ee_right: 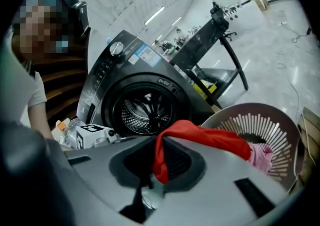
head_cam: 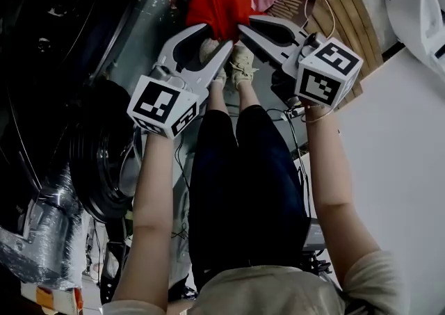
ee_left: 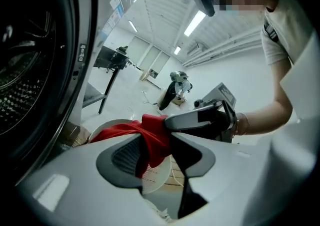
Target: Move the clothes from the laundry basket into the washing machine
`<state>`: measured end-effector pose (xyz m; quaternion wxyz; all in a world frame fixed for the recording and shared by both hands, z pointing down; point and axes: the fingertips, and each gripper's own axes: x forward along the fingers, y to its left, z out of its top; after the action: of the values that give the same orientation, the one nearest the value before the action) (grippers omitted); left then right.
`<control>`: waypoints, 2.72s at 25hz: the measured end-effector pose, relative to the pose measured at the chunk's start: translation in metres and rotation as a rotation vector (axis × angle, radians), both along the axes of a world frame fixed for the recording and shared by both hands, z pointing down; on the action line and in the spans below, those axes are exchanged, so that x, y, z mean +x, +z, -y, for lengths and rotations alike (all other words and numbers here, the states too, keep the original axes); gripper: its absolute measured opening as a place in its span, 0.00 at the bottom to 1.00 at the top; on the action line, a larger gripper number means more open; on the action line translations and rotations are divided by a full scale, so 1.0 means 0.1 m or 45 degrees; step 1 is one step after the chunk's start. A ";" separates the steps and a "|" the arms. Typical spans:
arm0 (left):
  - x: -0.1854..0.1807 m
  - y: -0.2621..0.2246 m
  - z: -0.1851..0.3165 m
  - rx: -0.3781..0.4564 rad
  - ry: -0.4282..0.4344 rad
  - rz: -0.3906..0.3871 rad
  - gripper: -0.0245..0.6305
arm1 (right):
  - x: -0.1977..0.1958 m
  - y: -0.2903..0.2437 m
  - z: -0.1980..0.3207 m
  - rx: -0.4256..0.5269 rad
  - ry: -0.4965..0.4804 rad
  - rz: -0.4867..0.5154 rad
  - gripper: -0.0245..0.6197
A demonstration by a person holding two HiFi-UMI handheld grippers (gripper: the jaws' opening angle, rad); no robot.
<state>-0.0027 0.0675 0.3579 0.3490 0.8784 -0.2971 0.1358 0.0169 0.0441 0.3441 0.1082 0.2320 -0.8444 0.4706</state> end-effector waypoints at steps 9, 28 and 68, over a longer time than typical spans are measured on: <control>0.15 0.32 0.00 0.033 0.108 0.091 0.54 | -0.24 0.08 -0.17 -0.014 -0.167 -0.024 0.11; -0.66 0.53 0.02 -0.077 -0.242 0.187 0.20 | -0.31 0.25 -0.10 -0.018 -0.085 0.012 0.12; -3.42 0.99 1.54 0.006 -1.615 0.398 0.51 | -0.55 1.13 -0.37 -0.103 0.034 -0.202 0.05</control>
<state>-0.3444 -0.0869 0.4573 0.3122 0.5031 -0.8054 0.0291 -0.0380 0.0812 0.4567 0.1779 0.2751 -0.8103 0.4859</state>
